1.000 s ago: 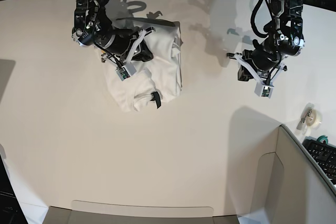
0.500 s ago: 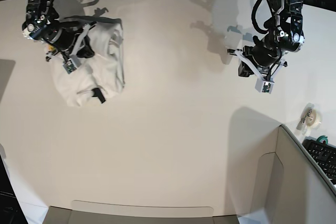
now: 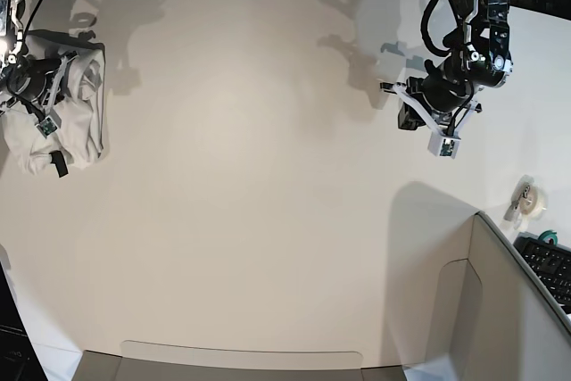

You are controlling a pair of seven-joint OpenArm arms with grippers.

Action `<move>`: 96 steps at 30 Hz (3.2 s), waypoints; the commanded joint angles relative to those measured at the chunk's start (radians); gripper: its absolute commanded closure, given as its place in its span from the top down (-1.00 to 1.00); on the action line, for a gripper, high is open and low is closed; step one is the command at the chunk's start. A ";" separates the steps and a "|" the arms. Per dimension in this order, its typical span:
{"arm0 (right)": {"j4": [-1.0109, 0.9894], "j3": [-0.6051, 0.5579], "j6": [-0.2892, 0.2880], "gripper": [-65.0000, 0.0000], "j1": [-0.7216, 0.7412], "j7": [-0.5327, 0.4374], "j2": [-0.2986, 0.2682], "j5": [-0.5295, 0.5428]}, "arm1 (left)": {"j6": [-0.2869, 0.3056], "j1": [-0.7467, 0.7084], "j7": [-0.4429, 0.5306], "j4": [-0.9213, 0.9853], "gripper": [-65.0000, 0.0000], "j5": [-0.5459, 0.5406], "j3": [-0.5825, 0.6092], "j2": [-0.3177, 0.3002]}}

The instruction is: Layout the t-shirt on the table in an organized manner, then fold the t-shirt properly

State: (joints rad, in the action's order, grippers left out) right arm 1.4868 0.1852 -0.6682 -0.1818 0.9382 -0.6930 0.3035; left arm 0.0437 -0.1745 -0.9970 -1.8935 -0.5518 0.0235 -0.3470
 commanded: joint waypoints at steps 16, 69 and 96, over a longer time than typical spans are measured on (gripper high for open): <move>-0.031 -0.036 0.015 -1.00 0.037 0.104 -0.023 -0.188 | 0.000 0.010 0.013 -0.018 -1.00 -0.003 -0.003 -0.008; 0.573 -0.019 -0.030 -1.00 -0.411 0.172 0.224 0.168 | 0.003 -0.452 0.108 -0.199 -1.00 -0.004 0.040 -0.145; 0.315 -0.026 -0.030 -1.00 -0.683 0.124 0.414 -0.185 | -0.008 -0.816 0.171 -0.105 -1.00 0.000 0.049 -0.028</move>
State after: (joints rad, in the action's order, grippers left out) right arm 1.7836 0.1585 -0.6910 -0.8501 1.0691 -0.2745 0.0921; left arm 0.0345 -0.9741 -0.8322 -1.9854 -0.5533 0.0788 -0.3737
